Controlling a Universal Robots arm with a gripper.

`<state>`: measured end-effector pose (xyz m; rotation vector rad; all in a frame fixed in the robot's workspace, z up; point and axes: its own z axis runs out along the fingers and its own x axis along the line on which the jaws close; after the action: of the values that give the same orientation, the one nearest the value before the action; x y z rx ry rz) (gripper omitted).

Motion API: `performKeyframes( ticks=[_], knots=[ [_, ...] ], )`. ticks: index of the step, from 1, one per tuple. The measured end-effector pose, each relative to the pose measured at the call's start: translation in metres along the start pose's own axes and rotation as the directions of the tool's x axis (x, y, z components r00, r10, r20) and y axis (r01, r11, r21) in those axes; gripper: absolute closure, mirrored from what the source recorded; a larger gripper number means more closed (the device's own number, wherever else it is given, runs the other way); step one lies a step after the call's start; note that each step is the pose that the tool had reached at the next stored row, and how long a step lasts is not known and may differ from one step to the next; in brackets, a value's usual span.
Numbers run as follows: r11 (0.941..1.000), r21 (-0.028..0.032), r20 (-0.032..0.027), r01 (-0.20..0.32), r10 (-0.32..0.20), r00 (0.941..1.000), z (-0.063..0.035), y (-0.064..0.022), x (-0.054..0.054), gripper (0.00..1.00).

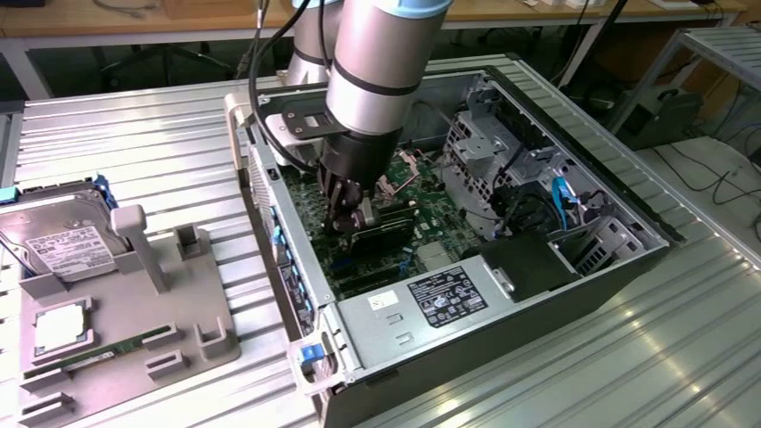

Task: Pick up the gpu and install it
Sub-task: 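Press down on the gpu until it lock into place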

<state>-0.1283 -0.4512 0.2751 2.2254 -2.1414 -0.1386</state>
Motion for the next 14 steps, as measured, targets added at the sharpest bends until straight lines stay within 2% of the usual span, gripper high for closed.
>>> performKeyframes(
  ticks=[14],
  knots=[
    [1.0000,0.0002,0.0006,0.000,0.000,1.0000,-0.0014,0.0002,0.0005,0.89]
  ],
)
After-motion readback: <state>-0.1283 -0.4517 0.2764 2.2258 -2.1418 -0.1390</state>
